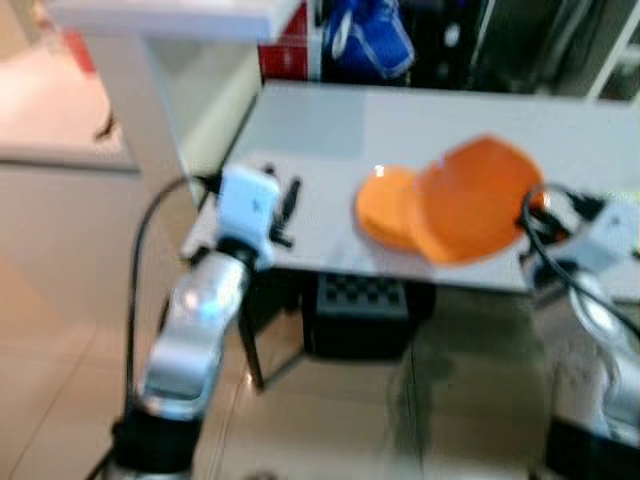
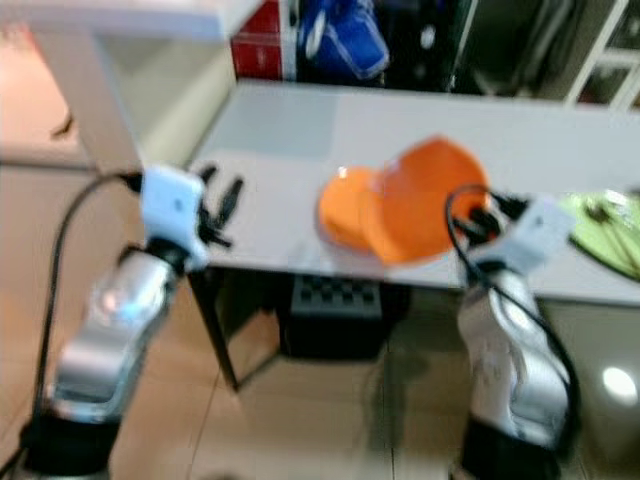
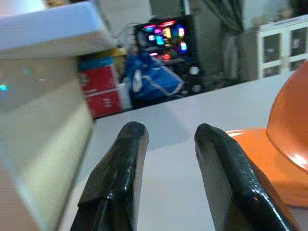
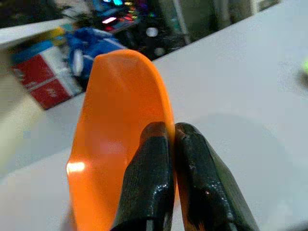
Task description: Setting the table
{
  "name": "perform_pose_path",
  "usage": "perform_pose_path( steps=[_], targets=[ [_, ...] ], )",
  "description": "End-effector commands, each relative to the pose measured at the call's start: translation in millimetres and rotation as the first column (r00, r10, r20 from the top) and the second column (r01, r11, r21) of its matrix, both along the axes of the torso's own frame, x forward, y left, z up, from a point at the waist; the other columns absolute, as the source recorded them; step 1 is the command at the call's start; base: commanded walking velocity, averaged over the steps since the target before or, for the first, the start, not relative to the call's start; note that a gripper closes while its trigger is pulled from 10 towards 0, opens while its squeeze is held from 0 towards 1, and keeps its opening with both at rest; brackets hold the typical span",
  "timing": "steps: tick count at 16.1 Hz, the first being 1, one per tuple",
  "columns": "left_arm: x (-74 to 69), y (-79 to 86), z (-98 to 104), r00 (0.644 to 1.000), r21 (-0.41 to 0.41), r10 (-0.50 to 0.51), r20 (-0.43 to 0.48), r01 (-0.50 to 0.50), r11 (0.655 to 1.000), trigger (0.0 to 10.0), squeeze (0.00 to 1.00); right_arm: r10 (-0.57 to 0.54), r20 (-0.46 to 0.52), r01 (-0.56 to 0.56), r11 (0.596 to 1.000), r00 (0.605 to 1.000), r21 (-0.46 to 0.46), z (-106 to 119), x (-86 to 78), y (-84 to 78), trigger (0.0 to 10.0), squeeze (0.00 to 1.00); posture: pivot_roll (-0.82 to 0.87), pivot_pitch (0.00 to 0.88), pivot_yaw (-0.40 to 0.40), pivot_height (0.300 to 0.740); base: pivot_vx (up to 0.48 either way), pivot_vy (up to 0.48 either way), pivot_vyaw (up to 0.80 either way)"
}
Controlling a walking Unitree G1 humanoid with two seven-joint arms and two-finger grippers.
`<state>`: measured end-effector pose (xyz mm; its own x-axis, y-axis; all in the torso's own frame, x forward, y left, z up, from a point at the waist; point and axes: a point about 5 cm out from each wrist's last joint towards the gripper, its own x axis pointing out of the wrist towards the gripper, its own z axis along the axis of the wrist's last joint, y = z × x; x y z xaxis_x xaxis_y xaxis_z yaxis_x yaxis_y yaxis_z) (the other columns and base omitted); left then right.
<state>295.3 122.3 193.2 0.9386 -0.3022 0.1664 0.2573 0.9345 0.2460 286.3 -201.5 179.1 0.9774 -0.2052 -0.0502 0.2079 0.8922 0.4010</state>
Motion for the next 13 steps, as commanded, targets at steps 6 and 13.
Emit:
perform_pose_path(
  steps=[6,13],
  targets=[
    [-0.7,-6.6,3.3,0.999,-0.009,-0.038,0.005,0.038,0.999,10.0,0.00,-0.014,0.046,0.015,1.000,0.999,-0.009,10.6,0.5,-6.6,10.0,0.00,0.01,0.014,-0.011,0.740,0.353,0.000,-0.57],
    [-1.4,-6.2,4.1,0.999,0.001,-0.044,0.008,0.044,0.999,10.0,0.00,0.036,0.067,-0.037,0.999,0.997,0.009,14.0,3.3,-2.9,10.0,0.00,0.01,0.017,-0.015,0.740,0.355,0.000,-0.31]
  ],
)
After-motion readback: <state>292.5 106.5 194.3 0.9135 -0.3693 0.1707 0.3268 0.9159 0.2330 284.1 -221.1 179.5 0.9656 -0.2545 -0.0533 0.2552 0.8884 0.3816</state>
